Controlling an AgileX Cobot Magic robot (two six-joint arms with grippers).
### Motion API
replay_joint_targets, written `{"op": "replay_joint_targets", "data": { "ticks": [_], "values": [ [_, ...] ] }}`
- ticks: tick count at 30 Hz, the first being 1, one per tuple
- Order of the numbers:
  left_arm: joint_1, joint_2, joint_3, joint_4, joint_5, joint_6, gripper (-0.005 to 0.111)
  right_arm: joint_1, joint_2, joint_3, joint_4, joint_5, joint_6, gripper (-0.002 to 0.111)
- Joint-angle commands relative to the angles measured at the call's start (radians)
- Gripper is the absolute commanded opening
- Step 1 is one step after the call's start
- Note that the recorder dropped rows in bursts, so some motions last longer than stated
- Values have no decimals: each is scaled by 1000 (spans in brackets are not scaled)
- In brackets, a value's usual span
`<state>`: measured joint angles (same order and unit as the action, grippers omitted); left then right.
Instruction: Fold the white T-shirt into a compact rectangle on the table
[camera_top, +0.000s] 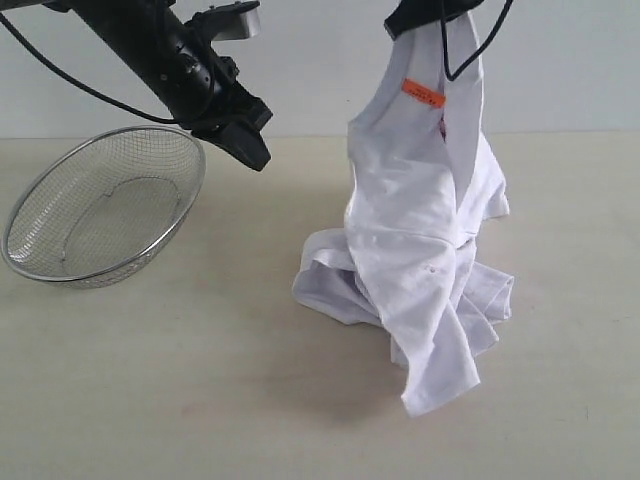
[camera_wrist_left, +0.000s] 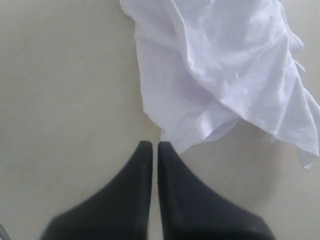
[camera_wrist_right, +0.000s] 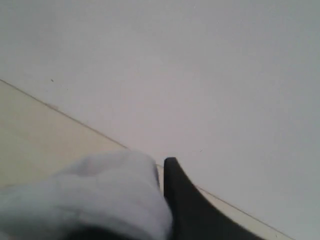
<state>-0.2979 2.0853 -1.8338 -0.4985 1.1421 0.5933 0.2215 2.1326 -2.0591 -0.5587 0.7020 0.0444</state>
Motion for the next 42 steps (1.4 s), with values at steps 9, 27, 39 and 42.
{"op": "replay_joint_targets", "data": {
  "ticks": [9, 27, 39, 42],
  "values": [
    [-3, -2, -3, 1, -8, 4, 4, -2, 74, -5, 104, 224, 12, 98],
    [-52, 198, -3, -373, -178, 105, 4, -2, 44, -5, 330, 519, -123, 56],
    [-52, 243, -5, -569, -178, 139, 48, -2, 43, -5, 313, 519, -132, 70],
    [-52, 254, -5, -569, -178, 129, 48, -2, 43, -5, 311, 519, -132, 70]
  ]
}}
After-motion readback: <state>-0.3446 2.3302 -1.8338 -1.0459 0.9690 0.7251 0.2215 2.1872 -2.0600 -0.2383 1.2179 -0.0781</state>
